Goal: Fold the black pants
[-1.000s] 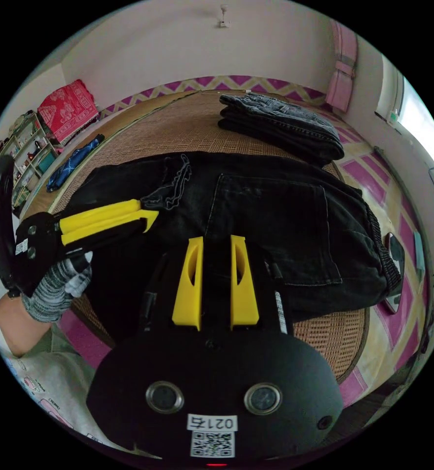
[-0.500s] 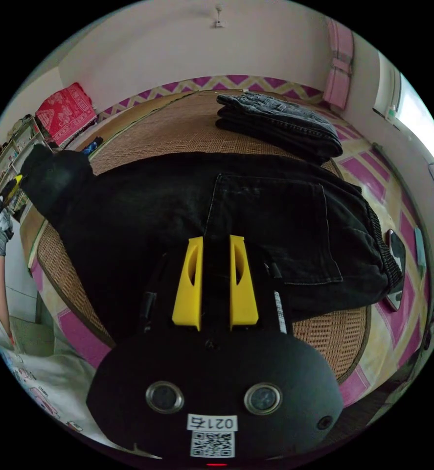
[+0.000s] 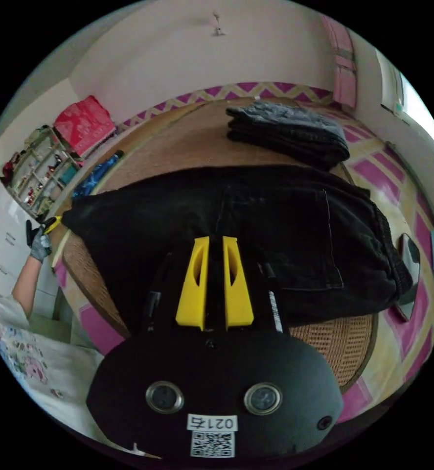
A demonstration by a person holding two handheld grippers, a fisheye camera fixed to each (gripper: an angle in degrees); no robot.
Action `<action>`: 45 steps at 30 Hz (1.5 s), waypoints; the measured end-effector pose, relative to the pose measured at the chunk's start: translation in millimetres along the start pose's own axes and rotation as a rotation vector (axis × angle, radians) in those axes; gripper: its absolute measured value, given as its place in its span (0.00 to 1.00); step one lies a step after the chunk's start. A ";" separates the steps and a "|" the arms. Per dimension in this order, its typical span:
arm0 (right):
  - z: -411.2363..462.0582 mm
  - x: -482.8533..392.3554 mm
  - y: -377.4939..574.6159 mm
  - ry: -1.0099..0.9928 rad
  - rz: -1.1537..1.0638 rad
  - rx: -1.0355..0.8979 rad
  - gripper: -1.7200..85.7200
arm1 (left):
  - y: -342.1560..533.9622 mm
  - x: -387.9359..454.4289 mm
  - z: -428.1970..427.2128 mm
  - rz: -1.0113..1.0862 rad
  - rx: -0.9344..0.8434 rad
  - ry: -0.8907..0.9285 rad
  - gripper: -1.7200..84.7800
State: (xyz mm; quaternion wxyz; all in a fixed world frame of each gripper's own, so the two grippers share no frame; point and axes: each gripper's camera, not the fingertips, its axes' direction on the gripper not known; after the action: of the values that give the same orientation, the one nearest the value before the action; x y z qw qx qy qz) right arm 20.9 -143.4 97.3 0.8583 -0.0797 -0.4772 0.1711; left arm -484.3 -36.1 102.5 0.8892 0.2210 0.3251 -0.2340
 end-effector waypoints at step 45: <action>-120.8 60.6 -136.9 -0.100 -0.628 -0.177 0.02 | -9.1 113.2 94.4 1.016 -0.435 0.173 0.01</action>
State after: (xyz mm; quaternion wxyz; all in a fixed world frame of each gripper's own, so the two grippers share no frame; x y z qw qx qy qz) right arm 182.3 -245.0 122.1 0.8343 0.0058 -0.5331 -0.1404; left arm -367.8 -125.6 88.4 0.8855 0.1795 0.2902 0.3154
